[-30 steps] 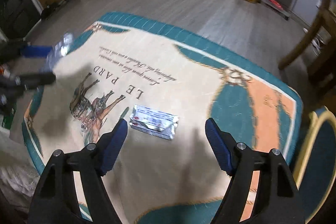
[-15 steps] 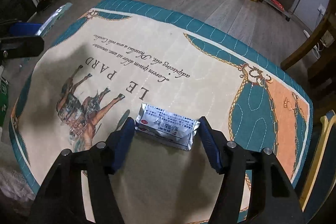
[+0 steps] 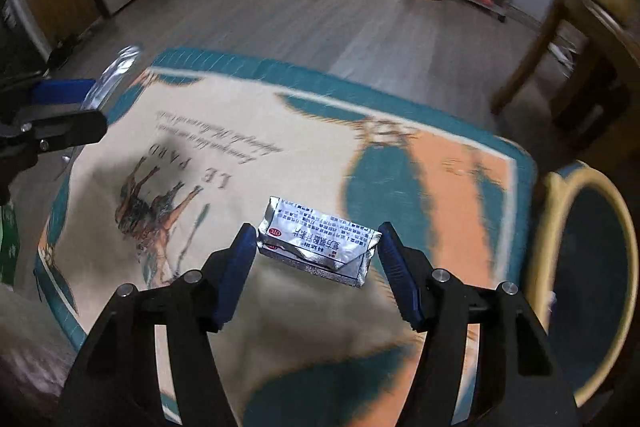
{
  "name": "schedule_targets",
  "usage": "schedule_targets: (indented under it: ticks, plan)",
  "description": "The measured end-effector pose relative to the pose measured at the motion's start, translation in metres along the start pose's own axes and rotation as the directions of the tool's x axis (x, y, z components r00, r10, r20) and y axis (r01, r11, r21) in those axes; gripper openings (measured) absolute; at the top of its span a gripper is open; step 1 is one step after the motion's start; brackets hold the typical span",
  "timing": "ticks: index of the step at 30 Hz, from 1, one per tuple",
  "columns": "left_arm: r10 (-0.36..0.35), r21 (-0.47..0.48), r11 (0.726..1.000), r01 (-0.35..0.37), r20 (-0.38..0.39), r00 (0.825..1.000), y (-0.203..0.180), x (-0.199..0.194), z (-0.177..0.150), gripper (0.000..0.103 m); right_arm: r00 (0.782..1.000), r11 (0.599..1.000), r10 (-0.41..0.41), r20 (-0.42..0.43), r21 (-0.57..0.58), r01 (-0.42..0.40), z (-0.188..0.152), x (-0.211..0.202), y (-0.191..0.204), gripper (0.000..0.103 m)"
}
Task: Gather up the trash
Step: 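Grasp the small white medicine packet with the right gripper, then carry the foil pack and packet over the bin and open both grippers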
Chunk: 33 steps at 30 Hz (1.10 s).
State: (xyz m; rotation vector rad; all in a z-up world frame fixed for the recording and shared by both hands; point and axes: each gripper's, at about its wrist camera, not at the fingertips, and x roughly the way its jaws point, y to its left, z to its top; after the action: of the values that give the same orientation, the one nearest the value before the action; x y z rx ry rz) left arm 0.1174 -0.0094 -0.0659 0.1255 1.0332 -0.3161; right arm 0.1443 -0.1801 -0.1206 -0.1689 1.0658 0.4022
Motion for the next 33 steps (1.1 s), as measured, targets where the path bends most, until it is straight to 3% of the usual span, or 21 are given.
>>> schedule_targets:
  ticks: [6, 11, 17, 19, 22, 26, 33]
  plan:
    - [-0.058, 0.011, 0.998, 0.057, 0.063, 0.996, -0.034, -0.010, 0.028, 0.070, 0.996, 0.993, -0.015, 0.086, 0.118, 0.005, -0.006, -0.058, -0.051, 0.062]
    - [-0.127, 0.045, 0.991, 0.123, 0.097, 0.987, -0.084, -0.008, 0.057, 0.070, 0.979, 0.967, -0.060, 0.193, 0.256, 0.009, -0.008, -0.132, -0.104, 0.062]
    - [-0.253, 0.079, 0.967, 0.244, 0.135, 0.958, -0.155, -0.001, 0.086, 0.070, 0.960, 0.943, -0.194, 0.203, 0.307, 0.125, -0.038, -0.201, -0.167, 0.062]
    - [-0.274, 0.100, 0.960, 0.263, 0.128, 0.953, -0.177, 0.008, 0.092, 0.070, 0.955, 0.922, -0.218, 0.200, 0.362, 0.135, -0.059, -0.203, -0.188, 0.062]
    - [-0.287, 0.129, 0.953, 0.273, 0.108, 0.952, -0.210, 0.025, 0.095, 0.070, 0.969, 0.874, -0.196, 0.152, 0.475, 0.103, -0.084, -0.192, -0.222, 0.062]
    - [-0.313, 0.154, 0.941, 0.300, 0.069, 0.947, -0.249, 0.052, 0.096, 0.070, 0.964, 0.860, -0.240, 0.113, 0.486, 0.157, -0.100, -0.184, -0.248, 0.062]
    - [-0.292, 0.221, 0.934, 0.280, 0.021, 0.956, -0.293, 0.089, 0.092, 0.070, 0.965, 0.804, -0.250, 0.078, 0.572, 0.162, -0.130, -0.171, -0.291, 0.062]
